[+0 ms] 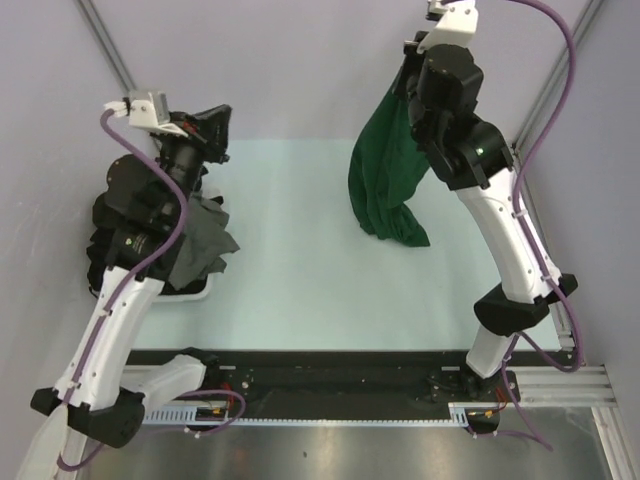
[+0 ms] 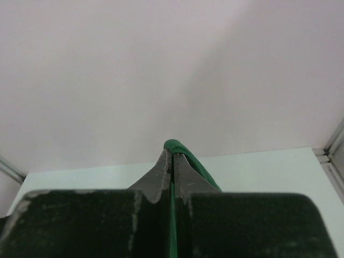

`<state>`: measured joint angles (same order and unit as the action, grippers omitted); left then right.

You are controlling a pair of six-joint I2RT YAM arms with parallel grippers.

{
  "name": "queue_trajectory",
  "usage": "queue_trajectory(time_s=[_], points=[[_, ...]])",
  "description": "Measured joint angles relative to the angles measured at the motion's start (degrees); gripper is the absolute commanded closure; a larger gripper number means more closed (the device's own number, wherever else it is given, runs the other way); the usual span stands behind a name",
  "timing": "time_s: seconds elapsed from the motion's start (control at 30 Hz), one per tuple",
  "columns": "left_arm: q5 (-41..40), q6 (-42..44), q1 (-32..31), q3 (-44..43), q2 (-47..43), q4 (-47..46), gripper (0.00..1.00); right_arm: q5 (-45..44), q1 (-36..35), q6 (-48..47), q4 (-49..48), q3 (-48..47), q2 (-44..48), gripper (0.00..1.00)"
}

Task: Fold and stack the t-shirts
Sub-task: Flatten out the tshirt

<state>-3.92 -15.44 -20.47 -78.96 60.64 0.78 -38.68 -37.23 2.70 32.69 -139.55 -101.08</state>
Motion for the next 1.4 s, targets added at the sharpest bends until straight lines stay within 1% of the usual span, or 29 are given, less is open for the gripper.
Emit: queue_trajectory(time_s=[0.03,0.07,0.1,0.13,0.23,0.3,0.37,0.43,0.53,0.6,0.7,0.83,0.93,1.0,1.03,1.07,1.1,1.13,1.17,1.2,1.27,1.33,1.4], points=[[2.9,0.0,-0.3,-0.1,0.4,-1.1,0.39,-0.5,0.1,0.0,0.0,0.3,0.8,1.0],[4.8,0.3,-0.8,0.5,0.8,-1.8,0.23,-0.9,0.2,0.0,0.0,0.8,1.5,1.0],[6.4,-0.7,-1.9,3.5,1.3,-4.5,0.05,-1.0,0.5,0.0,0.0,1.7,2.5,1.0],[7.4,-1.2,-2.9,6.9,1.7,-6.5,0.02,-1.0,0.8,0.1,0.0,2.7,3.5,1.0],[9.0,-3.4,-7.3,18.4,5.0,-11.7,0.01,-0.3,2.3,0.6,0.5,3.4,4.2,1.0],[8.5,-4.7,-11.2,25.5,10.4,-13.3,0.01,0.7,3.9,1.6,1.8,3.2,3.6,1.0],[7.1,-5.1,-16.2,30.0,15.9,-13.9,0.01,1.7,5.3,2.3,3.1,2.9,2.4,1.0],[5.5,-5.1,-21.3,31.2,20.9,-15.0,0.01,2.3,6.3,2.8,3.8,2.9,1.2,1.0],[3.1,-5.6,-28.4,28.7,29.5,-20.2,0.0,3.7,7.2,3.3,4.7,2.9,-0.9,1.0],[0.8,-6.3,-31.0,24.6,35.1,-23.1,0.0,4.6,7.4,3.5,5.5,2.6,-2.0,1.0],[-3.1,-8.0,-32.4,16.2,44.1,-26.2,0.01,5.3,7.4,3.7,6.1,2.1,-2.8,1.0],[-8.6,-11.6,-32.6,5.6,53.9,-25.9,0.03,6.2,7.5,3.9,6.0,0.9,-2.9,1.0],[-11.8,-14.2,-32.5,-1.0,59.7,-23.2,0.1,6.7,7.5,4.2,5.7,-0.6,-2.9,1.0],[-13.1,-16.0,-32.5,-5.0,63.1,-20.2,0.17,7.1,7.6,4.2,5.4,-1.2,-2.9,1.0],[-14.0,-17.1,-32.5,-7.7,64.9,-18.0,0.23,7.1,7.6,4.2,5.4,-1.5,-2.9,1.0],[-14.4,-17.9,-32.5,-9.3,66.0,-16.7,0.39,7.3,7.6,4.2,5.4,-1.5,-2.9,1.0],[-15.3,-18.9,-32.5,-11.1,67.1,-15.0,0.5,7.3,7.7,4.1,5.4,-1.5,-3.0,1.0],[-15.8,-19.8,-32.6,-12.4,67.8,-13.7,0.64,7.3,7.8,4.1,5.4,-1.5,-3.0,1.0],[-17.1,-20.4,-32.7,-13.9,68.6,-11.5,0.94,7.4,8.0,4.1,5.3,-1.5,-3.2,1.0],[-18.0,-21.3,-32.7,-14.4,68.8,-10.2,1.0,7.5,8.1,4.1,5.3,-1.5,-3.3,1.0],[-20.4,-22.2,-32.6,-14.8,68.8,-6.4,1.0,7.7,8.7,4.1,5.3,-1.5,-3.5,1.0],[-21.7,-22.6,-32.2,-14.3,68.6,-4.6,1.0,7.7,9.5,4.1,5.4,-1.5,-3.5,1.0],[-21.0,-22.0,-31.3,-9.1,65.8,-6.3,1.0,7.7,10.5,4.1,5.7,-1.4,-3.5,1.0]])
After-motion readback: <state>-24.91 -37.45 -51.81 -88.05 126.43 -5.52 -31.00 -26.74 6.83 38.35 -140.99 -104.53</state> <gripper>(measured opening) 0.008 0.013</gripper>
